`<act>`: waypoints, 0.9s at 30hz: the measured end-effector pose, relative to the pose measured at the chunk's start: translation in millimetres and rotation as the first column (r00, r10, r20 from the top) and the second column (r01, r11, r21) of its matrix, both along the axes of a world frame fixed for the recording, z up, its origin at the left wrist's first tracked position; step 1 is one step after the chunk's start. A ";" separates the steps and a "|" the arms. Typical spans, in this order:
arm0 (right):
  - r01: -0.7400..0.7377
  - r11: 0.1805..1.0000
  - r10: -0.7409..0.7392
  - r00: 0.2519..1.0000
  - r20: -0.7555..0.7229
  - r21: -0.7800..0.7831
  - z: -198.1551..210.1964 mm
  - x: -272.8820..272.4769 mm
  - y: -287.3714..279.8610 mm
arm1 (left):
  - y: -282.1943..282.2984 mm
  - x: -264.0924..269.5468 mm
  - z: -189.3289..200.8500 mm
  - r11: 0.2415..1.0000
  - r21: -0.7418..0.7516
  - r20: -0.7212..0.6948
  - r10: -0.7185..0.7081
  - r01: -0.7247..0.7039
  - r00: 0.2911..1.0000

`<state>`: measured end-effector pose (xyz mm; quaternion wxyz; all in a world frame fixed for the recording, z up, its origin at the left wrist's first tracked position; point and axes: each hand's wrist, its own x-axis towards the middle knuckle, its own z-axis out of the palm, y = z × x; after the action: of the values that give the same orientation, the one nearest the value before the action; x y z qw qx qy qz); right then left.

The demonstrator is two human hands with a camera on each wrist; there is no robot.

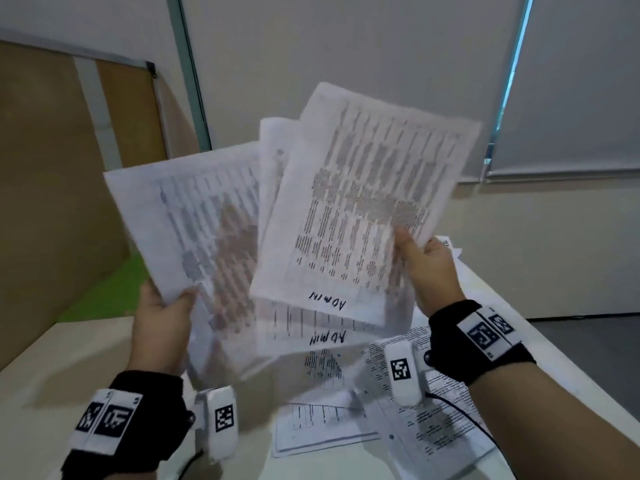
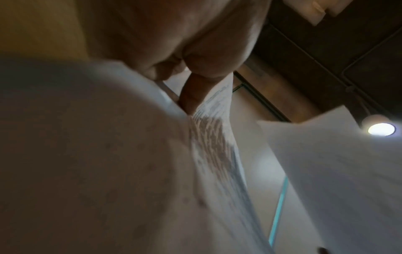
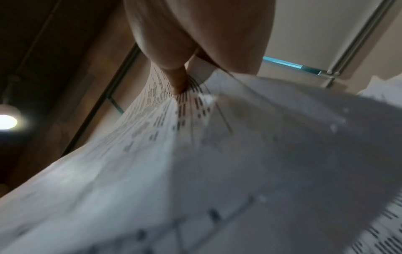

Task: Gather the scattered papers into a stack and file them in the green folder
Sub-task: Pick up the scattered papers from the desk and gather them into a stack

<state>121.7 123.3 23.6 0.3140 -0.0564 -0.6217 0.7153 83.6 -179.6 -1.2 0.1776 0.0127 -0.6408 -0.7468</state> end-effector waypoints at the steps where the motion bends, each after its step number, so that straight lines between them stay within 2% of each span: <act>1: -0.042 0.999 0.041 0.999 0.024 0.015 -1.6 -2.0 -5.5 | 7.6 2.1 2.2 0.997 0.011 0.006 -0.070 0.070 0.998; 7: -0.173 0.971 0.144 0.975 0.170 0.168 -11.0 -4.3 -21.7 | 37.1 11.3 12.6 0.951 0.049 0.091 -0.309 0.306 0.947; 10: -0.153 0.977 0.122 0.973 0.196 0.150 -13.5 -2.2 -18.0 | 43.5 14.6 12.1 0.933 0.087 0.092 -0.357 0.350 0.930; 13: -0.092 0.991 0.080 0.989 0.128 0.096 -11.3 1.7 -18.2 | 51.2 17.3 12.4 0.884 0.121 0.100 -0.464 0.452 0.880; 15: -0.022 0.993 0.016 0.999 0.051 0.116 -8.6 4.1 -21.4 | 58.6 18.8 13.5 0.904 0.022 0.047 -0.428 0.428 0.902; 17: 0.044 0.990 -0.039 0.999 -0.034 0.137 -5.3 6.1 -25.5 | 65.3 20.2 15.9 0.946 -0.080 -0.027 -0.318 0.315 0.948; 20: 0.042 0.992 -0.028 0.993 -0.110 0.121 0.3 10.7 -30.4 | 72.4 20.2 17.0 0.962 -0.141 -0.098 -0.247 0.232 0.964; 24: -0.012 0.975 0.038 0.993 -0.113 0.221 1.5 17.9 -34.0 | 71.1 18.4 12.8 0.957 -0.214 -0.119 -0.223 0.194 0.968; 27: -0.033 0.966 0.055 0.995 -0.078 0.256 -2.7 22.4 -33.0 | 65.0 15.9 8.5 0.958 -0.189 -0.091 -0.237 0.217 0.967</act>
<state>144.1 90.3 20.9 0.3288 0.0286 -0.6956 0.6381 99.4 -114.7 7.3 0.1271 -0.1192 -0.6909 -0.7016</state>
